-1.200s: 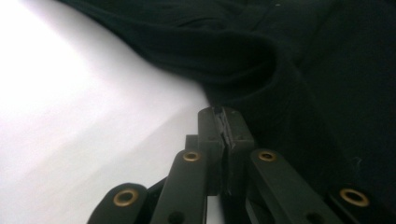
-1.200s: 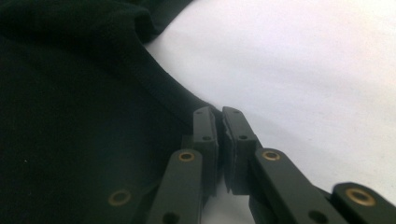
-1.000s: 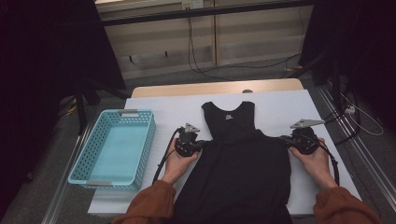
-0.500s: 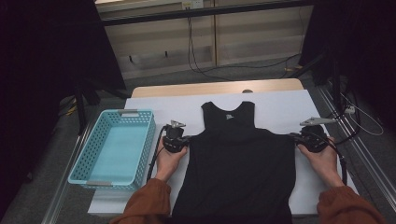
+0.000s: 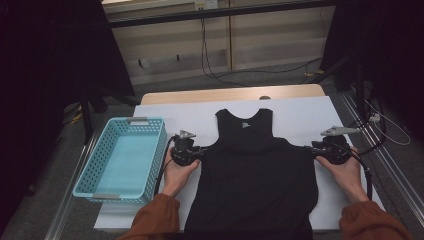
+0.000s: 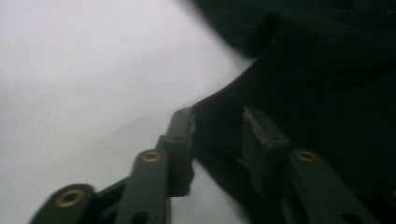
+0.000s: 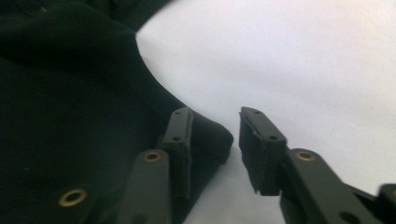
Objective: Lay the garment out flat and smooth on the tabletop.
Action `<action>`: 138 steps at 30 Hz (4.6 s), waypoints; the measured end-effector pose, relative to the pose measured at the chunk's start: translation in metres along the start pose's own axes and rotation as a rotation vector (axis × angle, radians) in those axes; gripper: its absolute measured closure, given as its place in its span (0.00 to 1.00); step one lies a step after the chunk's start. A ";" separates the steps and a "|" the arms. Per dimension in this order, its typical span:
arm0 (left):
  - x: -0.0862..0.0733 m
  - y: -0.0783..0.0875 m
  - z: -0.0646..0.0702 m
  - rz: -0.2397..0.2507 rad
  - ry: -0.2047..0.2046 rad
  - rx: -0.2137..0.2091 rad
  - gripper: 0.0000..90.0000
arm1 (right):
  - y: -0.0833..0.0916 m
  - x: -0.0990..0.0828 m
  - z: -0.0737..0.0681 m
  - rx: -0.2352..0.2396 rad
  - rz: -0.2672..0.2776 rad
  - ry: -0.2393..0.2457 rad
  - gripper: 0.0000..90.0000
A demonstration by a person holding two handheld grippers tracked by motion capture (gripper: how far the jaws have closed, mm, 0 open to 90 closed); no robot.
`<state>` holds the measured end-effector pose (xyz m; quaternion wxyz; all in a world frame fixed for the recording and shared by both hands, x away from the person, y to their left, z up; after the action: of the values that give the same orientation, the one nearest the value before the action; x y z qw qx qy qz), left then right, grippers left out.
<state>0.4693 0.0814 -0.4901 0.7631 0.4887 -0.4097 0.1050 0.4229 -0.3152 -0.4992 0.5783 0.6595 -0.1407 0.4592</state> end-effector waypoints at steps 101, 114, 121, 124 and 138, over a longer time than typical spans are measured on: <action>-0.098 0.067 0.069 -0.194 -0.262 -0.298 1.00 | 0.023 -0.014 -0.170 0.419 -0.093 0.355 1.00; -0.108 0.080 0.072 -0.215 -0.264 -0.306 1.00 | 0.033 -0.021 -0.181 0.427 -0.099 0.366 1.00; -0.113 0.084 0.075 -0.214 -0.270 -0.295 1.00 | 0.041 -0.027 -0.191 0.441 -0.100 0.369 1.00; -0.116 0.088 0.076 -0.219 -0.268 -0.304 1.00 | 0.046 -0.030 -0.197 0.449 -0.099 0.375 1.00; -0.132 0.106 0.082 -0.233 -0.263 -0.320 1.00 | 0.058 -0.038 -0.213 0.485 -0.102 0.371 1.00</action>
<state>0.2821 0.0984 -0.5008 0.7777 0.4149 -0.4581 -0.1146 0.2658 -0.1553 -0.5110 0.4421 0.6895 0.1142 0.5622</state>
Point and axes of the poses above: each handheld gripper's, and its own axes: y roughly backward along the jaws, x roughly out of its top, z roughly to its right, the point moved 7 cm from there along -y, roughly forward along the jaws, and after that the axes turned 7 degrees about y, right-handed, at the moved point
